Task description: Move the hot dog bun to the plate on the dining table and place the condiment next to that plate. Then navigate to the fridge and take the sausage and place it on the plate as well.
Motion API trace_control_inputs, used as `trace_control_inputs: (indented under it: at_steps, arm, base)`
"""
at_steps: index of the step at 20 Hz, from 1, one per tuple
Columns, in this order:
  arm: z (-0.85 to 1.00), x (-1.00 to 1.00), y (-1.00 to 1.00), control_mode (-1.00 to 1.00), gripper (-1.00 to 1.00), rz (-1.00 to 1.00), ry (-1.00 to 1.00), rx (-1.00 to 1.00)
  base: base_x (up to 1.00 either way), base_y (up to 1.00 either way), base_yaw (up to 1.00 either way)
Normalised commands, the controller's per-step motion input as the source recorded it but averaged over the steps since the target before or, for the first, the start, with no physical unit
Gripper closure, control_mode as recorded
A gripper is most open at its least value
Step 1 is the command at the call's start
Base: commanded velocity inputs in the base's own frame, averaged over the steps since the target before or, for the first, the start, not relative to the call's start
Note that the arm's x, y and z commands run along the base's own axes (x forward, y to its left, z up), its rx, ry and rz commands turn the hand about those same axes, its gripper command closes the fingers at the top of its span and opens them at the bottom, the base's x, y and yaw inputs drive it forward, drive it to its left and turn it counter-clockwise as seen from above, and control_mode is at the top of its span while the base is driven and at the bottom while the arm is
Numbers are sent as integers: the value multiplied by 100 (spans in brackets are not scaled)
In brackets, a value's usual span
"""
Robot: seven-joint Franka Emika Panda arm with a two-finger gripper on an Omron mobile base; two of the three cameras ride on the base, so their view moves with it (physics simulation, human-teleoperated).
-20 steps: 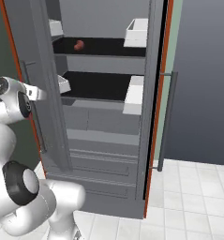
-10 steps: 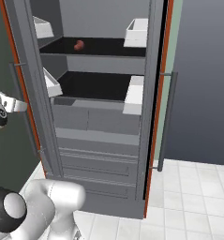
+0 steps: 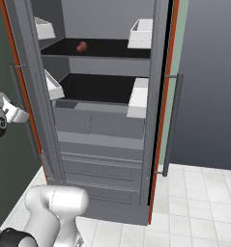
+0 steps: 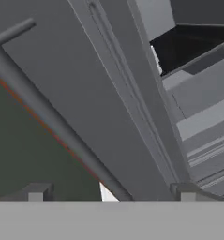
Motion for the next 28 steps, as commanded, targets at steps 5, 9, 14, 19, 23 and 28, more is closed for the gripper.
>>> trace_control_inputs:
  at_steps: [5, 9, 14, 19, 23, 28]
  arm:
    - [20, 1, -89, -100, -100, 0, 19, 31]
    - [16, 23, -81, -100, -100, 4, 17, 35]
    - [18, 47, -50, -100, -100, 10, 12, 37]
    - [26, 64, -5, -100, -100, 7, 10, 33]
    - [35, 59, 4, -100, -100, 4, 14, 22]
    - [27, 54, 19, -100, -100, 6, 16, 11]
  base:
    - [0, 0, 0]
    - [0, 0, 0]
    - [0, 0, 0]
    - [0, 0, 0]
    - [0, 0, 0]
    - [0, 0, 0]
